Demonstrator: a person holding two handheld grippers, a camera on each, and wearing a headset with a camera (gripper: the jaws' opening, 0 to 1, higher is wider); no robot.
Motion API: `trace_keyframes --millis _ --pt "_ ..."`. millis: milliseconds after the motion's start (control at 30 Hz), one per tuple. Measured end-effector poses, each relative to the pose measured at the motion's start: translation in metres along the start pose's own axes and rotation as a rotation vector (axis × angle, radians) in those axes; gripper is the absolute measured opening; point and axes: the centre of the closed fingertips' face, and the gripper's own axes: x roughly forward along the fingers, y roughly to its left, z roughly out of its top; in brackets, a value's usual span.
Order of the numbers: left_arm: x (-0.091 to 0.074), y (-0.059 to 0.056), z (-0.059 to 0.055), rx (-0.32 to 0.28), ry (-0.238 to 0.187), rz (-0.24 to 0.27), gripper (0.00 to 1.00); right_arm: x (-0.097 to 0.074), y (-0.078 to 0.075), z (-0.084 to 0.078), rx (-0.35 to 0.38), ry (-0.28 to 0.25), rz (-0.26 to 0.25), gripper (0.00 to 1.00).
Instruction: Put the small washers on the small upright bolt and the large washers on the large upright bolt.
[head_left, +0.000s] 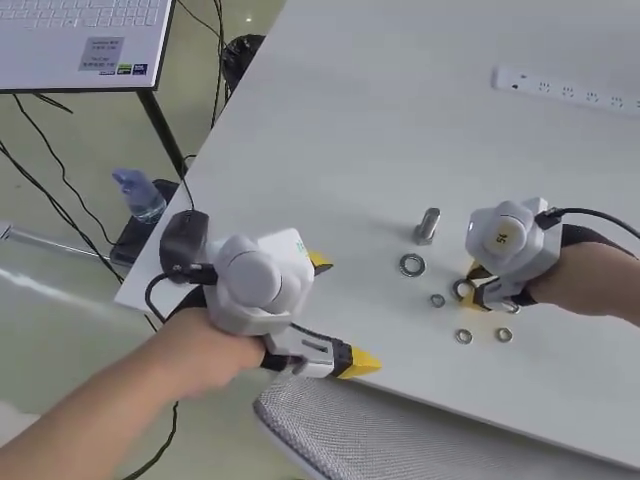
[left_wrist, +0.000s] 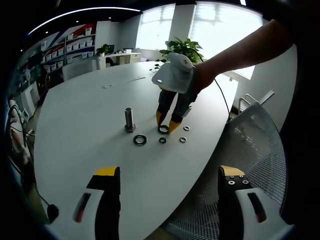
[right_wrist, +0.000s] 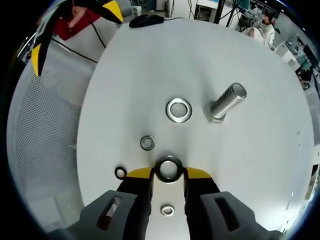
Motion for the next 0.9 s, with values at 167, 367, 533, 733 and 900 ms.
trace_keyframes --millis 167,367,533,733,900 --pt "-0.0002 -0.0004 0.0024 -0.004 -0.010 0.001 0.79 0.0023 -0.0047 -0.0017 0.002 0.039 0.005 0.23" --pt "-0.0024 0.0003 0.0035 -0.004 -0.013 0.002 0.77 0.0017 -0.0032 0.0005 0.006 0.099 0.012 0.21" --pt "-0.0035 0.0012 0.0027 -0.005 -0.011 0.003 0.76 0.0018 -0.0042 0.0018 0.027 0.127 0.022 0.20" --pt "-0.0032 -0.0011 0.0043 -0.003 -0.008 0.000 0.74 0.0004 -0.0031 0.0002 0.011 0.124 0.021 0.19" --pt "-0.0033 -0.0031 0.0045 -0.001 -0.004 -0.001 0.74 -0.0003 -0.0024 0.0018 0.044 0.096 0.024 0.19"
